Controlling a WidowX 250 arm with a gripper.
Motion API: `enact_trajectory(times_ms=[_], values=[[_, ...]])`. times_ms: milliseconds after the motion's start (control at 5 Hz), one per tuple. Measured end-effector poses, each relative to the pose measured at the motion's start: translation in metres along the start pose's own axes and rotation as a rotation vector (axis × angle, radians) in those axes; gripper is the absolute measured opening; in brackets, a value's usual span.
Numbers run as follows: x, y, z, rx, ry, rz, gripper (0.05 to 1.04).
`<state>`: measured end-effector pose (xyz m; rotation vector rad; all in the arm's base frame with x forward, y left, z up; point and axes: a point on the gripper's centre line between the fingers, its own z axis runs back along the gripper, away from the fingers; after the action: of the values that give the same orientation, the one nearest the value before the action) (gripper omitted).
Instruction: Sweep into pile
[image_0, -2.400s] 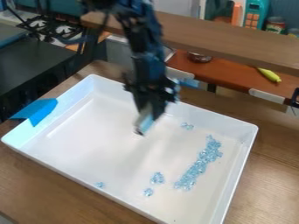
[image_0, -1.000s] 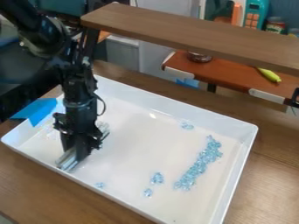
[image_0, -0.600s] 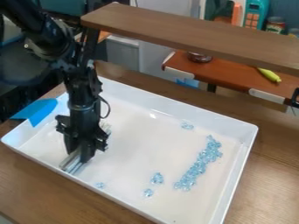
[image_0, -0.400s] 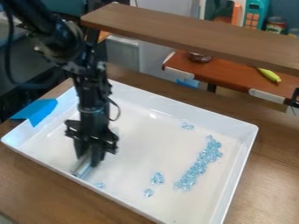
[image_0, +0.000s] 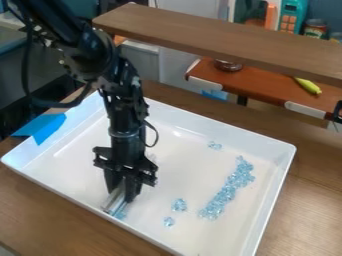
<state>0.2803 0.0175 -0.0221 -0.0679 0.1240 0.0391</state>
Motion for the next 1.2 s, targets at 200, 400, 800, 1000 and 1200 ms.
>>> enact_trajectory(times_ms=[200, 400, 800, 1000, 1200], values=[[-0.001, -0.016, -0.001, -0.016, 0.006, 0.003, 0.381], [-0.004, -0.034, -0.001, -0.046, 0.029, 0.015, 0.381], [0.008, -0.066, 0.001, -0.117, 0.015, 0.075, 0.381], [0.022, -0.079, 0.001, -0.153, -0.001, 0.111, 0.381], [0.034, -0.09, 0.001, -0.184, -0.014, 0.137, 0.381]])
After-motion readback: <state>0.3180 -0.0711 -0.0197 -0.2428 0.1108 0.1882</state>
